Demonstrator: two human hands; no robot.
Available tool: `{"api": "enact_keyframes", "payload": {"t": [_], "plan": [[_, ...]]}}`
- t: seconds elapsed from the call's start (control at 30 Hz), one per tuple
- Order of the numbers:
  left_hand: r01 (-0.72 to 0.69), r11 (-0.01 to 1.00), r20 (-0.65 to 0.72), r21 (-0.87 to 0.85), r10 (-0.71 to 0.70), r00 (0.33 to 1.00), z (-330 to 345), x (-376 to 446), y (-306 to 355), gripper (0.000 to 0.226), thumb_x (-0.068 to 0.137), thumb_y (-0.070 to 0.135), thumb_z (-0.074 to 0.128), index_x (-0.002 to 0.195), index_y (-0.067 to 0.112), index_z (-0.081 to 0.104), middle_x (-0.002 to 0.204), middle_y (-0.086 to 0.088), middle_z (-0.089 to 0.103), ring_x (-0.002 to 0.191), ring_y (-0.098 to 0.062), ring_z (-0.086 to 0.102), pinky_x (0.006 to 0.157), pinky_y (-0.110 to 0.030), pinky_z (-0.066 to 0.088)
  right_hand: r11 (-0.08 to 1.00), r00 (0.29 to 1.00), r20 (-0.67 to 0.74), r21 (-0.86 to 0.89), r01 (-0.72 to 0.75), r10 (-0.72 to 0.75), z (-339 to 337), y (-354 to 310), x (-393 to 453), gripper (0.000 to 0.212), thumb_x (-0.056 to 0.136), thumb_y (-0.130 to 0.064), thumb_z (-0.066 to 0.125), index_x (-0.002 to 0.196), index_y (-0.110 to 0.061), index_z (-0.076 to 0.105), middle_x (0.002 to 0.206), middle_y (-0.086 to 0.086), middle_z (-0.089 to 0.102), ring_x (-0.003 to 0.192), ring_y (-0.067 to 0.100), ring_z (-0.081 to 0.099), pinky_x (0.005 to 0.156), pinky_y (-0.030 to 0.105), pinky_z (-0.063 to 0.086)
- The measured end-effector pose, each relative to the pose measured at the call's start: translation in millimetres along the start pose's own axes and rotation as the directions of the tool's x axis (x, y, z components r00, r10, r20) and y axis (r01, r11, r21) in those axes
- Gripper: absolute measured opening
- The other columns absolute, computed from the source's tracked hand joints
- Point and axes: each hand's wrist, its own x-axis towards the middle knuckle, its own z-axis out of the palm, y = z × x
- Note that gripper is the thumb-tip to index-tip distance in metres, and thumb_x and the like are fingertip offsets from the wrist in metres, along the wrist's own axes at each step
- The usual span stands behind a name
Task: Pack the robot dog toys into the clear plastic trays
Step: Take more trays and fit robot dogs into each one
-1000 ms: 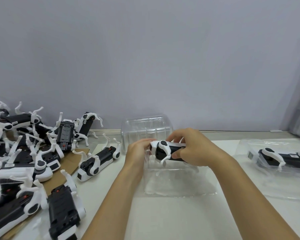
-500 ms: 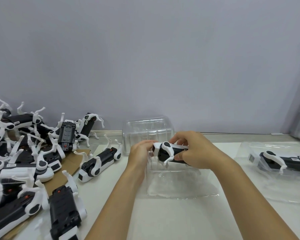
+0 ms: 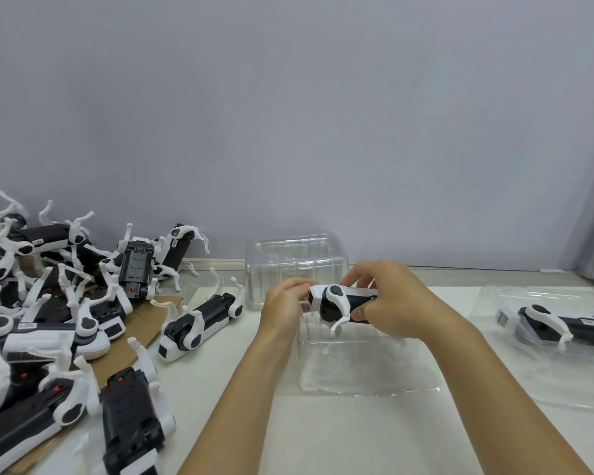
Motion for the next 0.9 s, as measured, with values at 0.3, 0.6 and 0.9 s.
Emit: {"api": "enact_keyframes", "payload": {"t": [0.3,0.6,0.9], "plan": [[-0.014,1.000,0.040,0.006,0.014,0.999,0.2,1.1,-2.3,0.024,0.090,0.011,0.059,0.074,0.020,0.073,0.077,0.005,0.072,0.077,-0.014,0.065,0.076,-0.028,0.049,0.999,1.000,0.014,-0.033,-0.002,0.003,3.2,9.0,-0.4,0.037,0.073,-0.008,0.078,0.082,-0.043,0.067,0.086,-0.014,0.061,0.071,0.007,0.059,0.057,0.020,0.047],[0.013,1.000,0.093,0.026,-0.015,0.996,-0.3,0.2,-1.0,0.030,0.066,0.035,0.065,0.087,0.015,0.075,0.090,-0.002,0.073,0.093,-0.023,0.065,0.092,-0.040,0.049,1.000,1.000,0.005,0.006,0.000,0.000,-1.9,7.8,0.1,0.038,0.074,-0.006,0.079,0.085,-0.041,0.070,0.088,-0.012,0.062,0.071,0.009,0.061,0.055,0.019,0.043],[0.023,0.999,0.139,0.048,-0.030,0.990,-0.1,-4.5,2.2,0.032,0.067,0.034,0.068,0.088,0.011,0.074,0.090,-0.008,0.071,0.093,-0.028,0.064,0.102,-0.053,0.045,1.000,1.000,0.018,0.007,0.000,0.000,-8.1,10.7,-1.3,0.038,0.075,-0.008,0.081,0.084,-0.042,0.068,0.091,-0.011,0.063,0.079,0.008,0.059,0.057,0.015,0.041]]}}
